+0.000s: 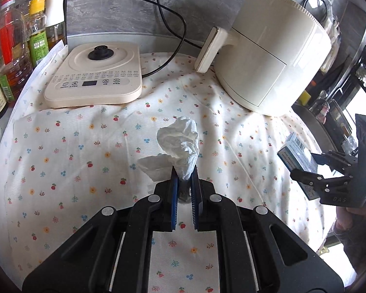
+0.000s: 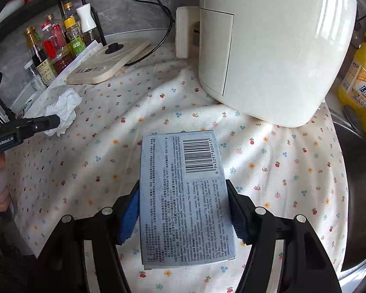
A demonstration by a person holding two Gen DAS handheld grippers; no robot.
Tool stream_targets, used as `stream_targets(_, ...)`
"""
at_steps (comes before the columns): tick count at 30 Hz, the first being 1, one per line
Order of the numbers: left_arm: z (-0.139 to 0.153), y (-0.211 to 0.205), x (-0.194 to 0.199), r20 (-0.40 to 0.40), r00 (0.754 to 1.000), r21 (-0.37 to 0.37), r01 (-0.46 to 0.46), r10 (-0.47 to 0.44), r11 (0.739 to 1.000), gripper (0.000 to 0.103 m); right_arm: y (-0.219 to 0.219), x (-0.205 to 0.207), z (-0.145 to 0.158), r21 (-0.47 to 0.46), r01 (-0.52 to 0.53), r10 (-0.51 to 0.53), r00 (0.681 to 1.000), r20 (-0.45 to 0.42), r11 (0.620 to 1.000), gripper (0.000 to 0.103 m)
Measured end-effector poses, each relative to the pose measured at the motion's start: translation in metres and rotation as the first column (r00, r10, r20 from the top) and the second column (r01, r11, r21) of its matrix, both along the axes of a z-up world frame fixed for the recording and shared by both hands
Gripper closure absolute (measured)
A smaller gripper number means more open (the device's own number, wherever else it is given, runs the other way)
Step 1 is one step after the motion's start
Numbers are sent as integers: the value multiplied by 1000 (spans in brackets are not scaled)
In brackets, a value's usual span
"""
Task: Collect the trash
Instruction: 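Carry the tissue and medicine box down over the bucket with both tools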
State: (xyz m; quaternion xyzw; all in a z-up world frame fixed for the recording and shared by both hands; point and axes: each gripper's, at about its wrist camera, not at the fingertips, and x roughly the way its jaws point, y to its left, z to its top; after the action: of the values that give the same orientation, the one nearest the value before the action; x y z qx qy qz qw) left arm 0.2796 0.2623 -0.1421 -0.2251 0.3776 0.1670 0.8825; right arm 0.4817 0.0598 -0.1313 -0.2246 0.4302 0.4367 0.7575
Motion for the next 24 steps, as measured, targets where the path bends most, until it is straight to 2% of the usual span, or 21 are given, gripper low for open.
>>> stream_targets(7, -9, -13, 10, 5, 987, 8, 162, -162, 987, 93, -53, -22, 7, 4, 180, -179, 984, -22, 984, 39)
stream_targets(12, -4, -20, 12, 30, 979, -13, 202, -201, 979, 93, -75, -43, 17, 13, 267, -267, 964, 3, 964, 39)
stream_targets(16, 3, -34, 15, 55, 968, -2, 246, -245, 969, 93, -93, -59, 35, 42, 306, -307, 952, 18, 951, 39)
stream_targets(24, 9, -80, 20, 93, 952, -20, 294, -291, 955, 93, -139, -78, 48, 83, 367, -369, 930, 8, 927, 39)
